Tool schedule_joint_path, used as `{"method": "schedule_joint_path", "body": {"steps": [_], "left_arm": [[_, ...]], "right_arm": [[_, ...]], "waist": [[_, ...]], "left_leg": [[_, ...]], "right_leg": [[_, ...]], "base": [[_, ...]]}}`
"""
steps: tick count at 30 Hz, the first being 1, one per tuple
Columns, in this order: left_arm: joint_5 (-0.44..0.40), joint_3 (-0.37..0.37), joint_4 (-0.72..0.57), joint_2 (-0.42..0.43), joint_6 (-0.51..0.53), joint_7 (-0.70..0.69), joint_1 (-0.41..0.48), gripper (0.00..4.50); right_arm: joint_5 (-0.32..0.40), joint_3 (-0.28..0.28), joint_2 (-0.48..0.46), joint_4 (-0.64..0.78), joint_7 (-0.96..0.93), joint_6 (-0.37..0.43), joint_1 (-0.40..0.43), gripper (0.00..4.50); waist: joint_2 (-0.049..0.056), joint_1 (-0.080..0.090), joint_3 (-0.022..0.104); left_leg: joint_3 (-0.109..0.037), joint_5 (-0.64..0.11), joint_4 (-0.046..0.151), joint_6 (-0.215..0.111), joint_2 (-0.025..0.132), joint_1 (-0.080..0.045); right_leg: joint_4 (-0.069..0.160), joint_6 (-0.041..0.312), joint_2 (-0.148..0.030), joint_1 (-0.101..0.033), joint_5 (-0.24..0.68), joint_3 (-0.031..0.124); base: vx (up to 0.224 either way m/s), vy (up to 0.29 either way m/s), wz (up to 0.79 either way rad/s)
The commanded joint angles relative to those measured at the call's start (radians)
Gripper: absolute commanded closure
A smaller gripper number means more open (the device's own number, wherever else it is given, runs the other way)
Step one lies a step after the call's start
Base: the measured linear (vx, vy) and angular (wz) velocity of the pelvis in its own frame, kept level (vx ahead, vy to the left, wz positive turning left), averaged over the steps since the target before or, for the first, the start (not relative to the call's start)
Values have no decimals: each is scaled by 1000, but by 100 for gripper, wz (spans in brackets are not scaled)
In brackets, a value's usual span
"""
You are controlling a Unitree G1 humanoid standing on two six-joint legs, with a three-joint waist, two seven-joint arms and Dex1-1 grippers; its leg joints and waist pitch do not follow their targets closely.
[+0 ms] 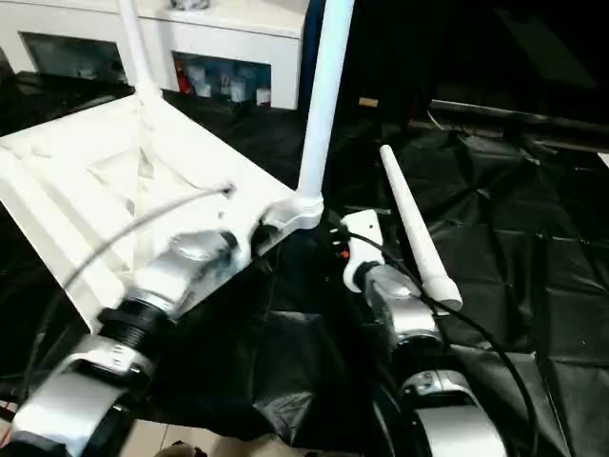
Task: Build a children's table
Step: Rotate leg to tighten, then rotate table base
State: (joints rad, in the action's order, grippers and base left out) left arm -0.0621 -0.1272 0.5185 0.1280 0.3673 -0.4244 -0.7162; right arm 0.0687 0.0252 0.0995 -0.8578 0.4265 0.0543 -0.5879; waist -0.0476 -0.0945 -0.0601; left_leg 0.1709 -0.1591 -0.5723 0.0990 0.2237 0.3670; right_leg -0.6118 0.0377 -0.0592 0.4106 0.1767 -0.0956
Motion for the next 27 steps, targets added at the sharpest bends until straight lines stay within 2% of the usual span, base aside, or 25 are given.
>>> {"method": "schedule_joint_path", "body": {"steps": [1, 2, 4, 5, 6, 7, 8, 9, 10, 11, 12, 13, 14, 15, 17, 19, 22, 24, 25, 27], "left_arm": [[-14, 18, -91, 30, 22, 22, 20, 364], [-26, 29, -137, 56, 38, 31, 34, 364], [-47, 44, -208, 106, 60, 34, 57, 364], [-55, 49, -235, 127, 69, 33, 66, 364], [-63, 55, -265, 149, 82, 29, 76, 364], [-86, 68, -316, 195, 116, 25, 92, 364], [-86, 68, -316, 195, 116, 25, 92, 364], [-129, 90, -409, 291, 197, 2, 126, 364], [-133, 92, -421, 304, 208, -3, 132, 364], [-145, 97, -452, 337, 236, -14, 146, 364], [-160, 109, -526, 414, 306, -51, 185, 364], [-161, 110, -532, 421, 313, -56, 189, 364], [-163, 113, -567, 462, 354, -82, 213, 364], [-169, 110, -609, 532, 411, -127, 256, 364], [-182, 117, -631, 595, 456, -159, 295, 364], [-178, 136, -641, 619, 488, -161, 316, 364], [-192, 112, -666, 717, 571, -203, 376, 364], [-204, 95, -697, 766, 622, -223, 409, 364], [-209, 83, -711, 795, 643, -238, 430, 364], [-209, 58, -740, 846, 678, -277, 469, 364]], "right_arm": [[-12, -16, -2, 0, -12, 23, -17, 63], [-15, -19, -7, -4, -14, 23, -21, 63], [-19, -25, -14, -6, -16, 25, -23, 63], [-21, -27, -17, -7, -16, 25, -24, 63], [-24, -28, -20, -7, -18, 26, -24, 63], [-25, -28, -24, -10, -20, 24, -27, 63], [-25, -28, -24, -10, -20, 24, -27, 63], [-26, -29, -30, -19, -25, 23, -34, 63], [-26, -30, -31, -20, -26, 23, -35, 63], [-26, -32, -33, -21, -27, 24, -36, 63], [-27, -37, -39, -27, -30, 23, -40, 63], [-27, -37, -39, -28, -30, 23, -41, 63], [-27, -39, -42, -32, -33, 21, -45, 63], [-29, -41, -47, -40, -37, 19, -51, 63], [-31, -42, -53, -49, -39, 17, -58, 63], [-36, -40, -59, -54, -41, 15, -61, 63], [-38, -42, -67, -68, -47, 12, -73, 63], [-38, -44, -71, -76, -49, 9, -78, 63], [-39, -45, -74, -80, -50, 7, -80, 63], [-41, -46, -79, -90, -53, 3, -85, 63]], "waist": [[4, -9, 76], [7, -9, 75], [6, -6, 74], [1, -7, 75], [6, -7, 73], [0, -7, 73], [3, -8, 74], [7, -7, 73], [8, -3, 71], [-5, -2, 70], [1, -3, 69], [5, 1, 67], [2, -1, 66], [6, 0, 68], [5, 2, 64], [9, -2, 64], [9, -4, 62], [9, -4, 62], [10, -5, 60], [7, -4, 61]], "left_leg": [[0, -161, 52, -47, 15, -9], [0, -162, 52, -46, 15, -8], [2, -167, 53, -39, 14, -10], [1, -167, 53, -35, 16, -11], [2, -164, 54, -33, 14, -10], [2, -164, 54, -29, 15, -11], [0, -162, 55, -24, 17, -10], [1, -166, 56, -20, 17, -14], [-1, -169, 58, -16, 16, -9], [2, -173, 58, -14, 15, -13], [1, -175, 58, -11, 15, -14], [-1, -180, 61, -5, 14, -11], [2, -185, 59, -1, 14, -17], [0, -189, 60, 5, 16, -18], [0, -200, 62, 7, 14, -16], [4, -223, 60, 17, 13, -25], [-1, -253, 66, 30, 13, -21], [-3, -263, 66, 37, 14, -22], [-3, -280, 66, 39, 15, -27], [-5, -295, 67, 43, 15, -25]], "right_leg": [[66, 189, -83, -69, 140, 53], [66, 189, -85, -68, 141, 53], [67, 181, -81, -64, 146, 55], [63, 179, -83, -65, 149, 54], [65, 172, -80, -63, 158, 55], [63, 168, -81, -63, 160, 55], [59, 169, -83, -64, 160, 55], [60, 165, -81, -60, 164, 56], [58, 162, -80, -62, 167, 55], [61, 158, -78, -59, 177, 54], [60, 157, -79, -58, 185, 56], [60, 156, -78, -57, 195, 56], [63, 154, -77, -53, 200, 56], [57, 157, -79, -53, 195, 57], [60, 155, -76, -50, 207, 58], [64, 152, -75, -43, 223, 61], [65, 148, -75, -46, 246, 59], [64, 146, -77, -45, 248, 59], [67, 144, -76, -41, 262, 60], [67, 143, -79, -43, 280, 60]], "base": [[0, 0, 0], [0, 0, 0], [0, 0, 0], [0, 0, 0], [0, 0, 0], [0, 0, 0], [0, 0, 0], [0, 0, 0], [0, 0, 0], [0, 0, 0], [0, 0, 0], [0, 0, 0], [0, 0, 0], [0, 0, 0], [0, 0, 0], [0, 0, 0], [0, 0, 0], [0, 0, 0], [0, 0, 0], [0, 0, 0]]}}
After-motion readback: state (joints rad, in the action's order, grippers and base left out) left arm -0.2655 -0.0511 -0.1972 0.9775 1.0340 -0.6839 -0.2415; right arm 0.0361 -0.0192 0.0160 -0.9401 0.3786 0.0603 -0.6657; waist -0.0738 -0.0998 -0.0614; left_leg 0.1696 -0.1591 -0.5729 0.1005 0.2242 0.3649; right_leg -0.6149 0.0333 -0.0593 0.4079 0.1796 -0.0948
